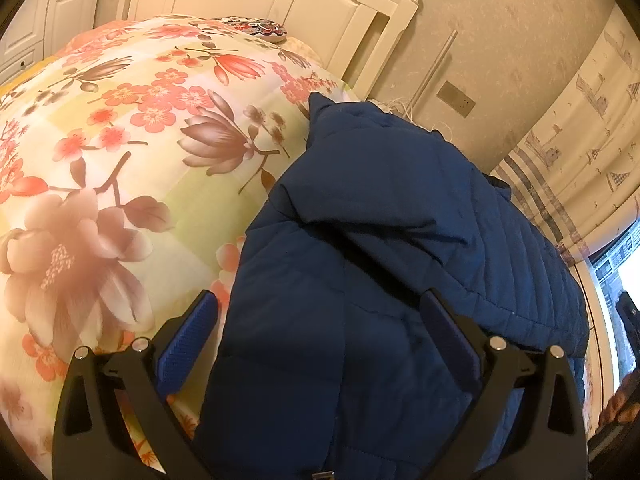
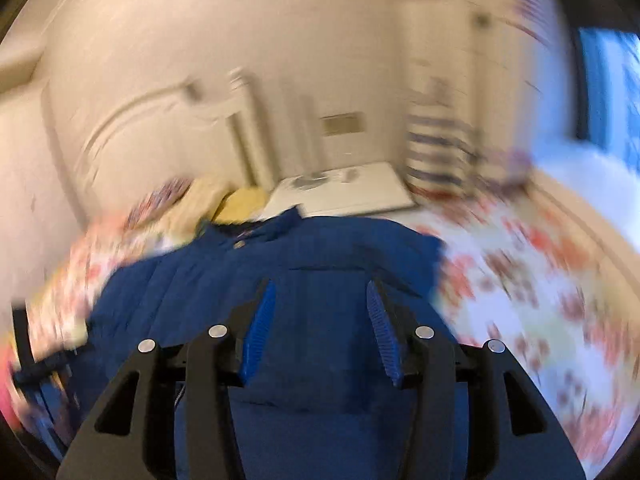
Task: Fold large clothes
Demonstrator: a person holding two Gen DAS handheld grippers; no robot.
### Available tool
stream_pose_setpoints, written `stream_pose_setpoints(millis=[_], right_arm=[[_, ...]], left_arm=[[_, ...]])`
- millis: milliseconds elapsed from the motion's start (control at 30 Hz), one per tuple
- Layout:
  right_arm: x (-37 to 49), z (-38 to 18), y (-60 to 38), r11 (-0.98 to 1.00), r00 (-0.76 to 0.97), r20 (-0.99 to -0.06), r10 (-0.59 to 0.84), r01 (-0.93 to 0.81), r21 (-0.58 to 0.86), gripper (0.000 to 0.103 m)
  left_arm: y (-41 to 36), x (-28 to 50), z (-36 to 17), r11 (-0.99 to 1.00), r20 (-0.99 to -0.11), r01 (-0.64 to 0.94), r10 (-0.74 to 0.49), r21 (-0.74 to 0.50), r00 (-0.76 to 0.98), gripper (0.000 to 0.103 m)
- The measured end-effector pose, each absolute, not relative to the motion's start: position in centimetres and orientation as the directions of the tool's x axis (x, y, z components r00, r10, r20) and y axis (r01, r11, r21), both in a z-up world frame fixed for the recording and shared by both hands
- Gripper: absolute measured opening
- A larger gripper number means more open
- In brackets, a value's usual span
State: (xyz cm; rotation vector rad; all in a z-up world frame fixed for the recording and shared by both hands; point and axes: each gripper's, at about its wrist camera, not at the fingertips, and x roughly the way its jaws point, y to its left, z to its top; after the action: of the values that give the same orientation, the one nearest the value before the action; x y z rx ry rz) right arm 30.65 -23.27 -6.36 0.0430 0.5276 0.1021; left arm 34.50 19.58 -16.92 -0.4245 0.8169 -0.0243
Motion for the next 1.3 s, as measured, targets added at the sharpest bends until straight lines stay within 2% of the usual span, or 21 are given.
stream_pose_setpoints(millis=[100, 167, 200, 300, 400, 533, 600, 667, 733, 800, 900, 1067, 1167, 1200, 1300], right_arm=[[33.3, -8.9, -21.3, 0.994, 0.817, -0.573, 0.061, -0.099, -0.035, 0.046], [35.3, -12.0, -21.6, 0.996, 0.731, -0.681, 0.044, -0.087, -0.029, 0.047], [35.3, -13.3, -22.3, 0.996, 0.725, -0.686, 0.059, -0.086, -0.006, 0.047], [35.2, -13.4, -22.9, 0.996, 0.717, -0.693, 0.078, -0.092, 0.017, 0.047], [35.3, -13.6, -23.0, 0.995, 0.715, -0.693, 0.090, -0.098, 0.028, 0.048], [35.2, -13.6, -22.9, 0.995, 0.717, -0.691, 0.090, -0.099, 0.027, 0.049], [35.2, -13.7, -23.1, 0.994, 0.716, -0.691, 0.100, -0.100, 0.040, 0.049], [35.2, -13.8, -23.2, 0.994, 0.715, -0.691, 0.109, -0.100, 0.053, 0.049], [35.2, -13.8, -23.3, 0.993, 0.714, -0.691, 0.113, -0.102, 0.057, 0.050], [35.2, -13.8, -23.2, 0.994, 0.714, -0.691, 0.108, -0.101, 0.051, 0.050], [35.3, -13.8, -23.1, 0.994, 0.713, -0.693, 0.106, -0.103, 0.046, 0.052], [35.4, -13.8, -23.0, 0.994, 0.712, -0.694, 0.103, -0.105, 0.040, 0.053], [35.3, -13.8, -22.9, 0.994, 0.713, -0.693, 0.105, -0.105, 0.043, 0.053], [35.3, -13.8, -23.0, 0.993, 0.713, -0.693, 0.107, -0.107, 0.044, 0.053], [35.3, -13.8, -22.8, 0.993, 0.712, -0.693, 0.108, -0.108, 0.044, 0.054]], left_arm=[[19.7, 34.3, -16.9, 0.914, -0.699, -0.147, -0.177, -0.377, 0.693, 0.100], [19.7, 34.3, -16.8, 0.916, -0.701, -0.151, -0.170, -0.372, 0.693, 0.100], [19.7, 34.2, -16.7, 0.920, -0.706, -0.157, -0.158, -0.359, 0.690, 0.100], [18.9, 33.9, -15.5, 0.940, -0.714, -0.155, -0.117, -0.304, 0.691, 0.100], [17.1, 33.8, -12.0, 0.950, -0.649, -0.057, -0.165, -0.307, 0.743, 0.100], [13.6, 36.2, -9.2, 0.970, -0.626, 0.045, -0.190, -0.241, 0.756, 0.100], [11.6, 38.4, -9.9, 0.977, -0.657, 0.072, -0.190, -0.202, 0.730, 0.100], [10.1, 40.5, -12.1, 0.982, -0.725, 0.067, -0.175, -0.176, 0.666, 0.100], [8.9, 42.2, -14.9, 0.995, -0.800, 0.045, -0.100, -0.091, 0.591, 0.101], [7.4, 41.8, -14.9, 0.999, -0.788, 0.049, -0.026, 0.005, 0.615, 0.101], [7.1, 42.2, -12.8, 0.995, -0.776, 0.091, -0.079, -0.029, 0.625, 0.101], [7.7, 45.9, -10.0, 0.997, -0.731, 0.069, -0.073, -0.036, 0.679, 0.101], [8.0, 50.0, -12.1, 1.000, -0.789, 0.014, 0.008, 0.022, 0.615, 0.101], [8.3, 51.1, -13.3, 1.000, -0.804, 0.016, -0.002, 0.010, 0.594, 0.101], [7.9, 51.3, -13.8, 0.999, -0.772, 0.020, 0.012, 0.032, 0.636, 0.101]])
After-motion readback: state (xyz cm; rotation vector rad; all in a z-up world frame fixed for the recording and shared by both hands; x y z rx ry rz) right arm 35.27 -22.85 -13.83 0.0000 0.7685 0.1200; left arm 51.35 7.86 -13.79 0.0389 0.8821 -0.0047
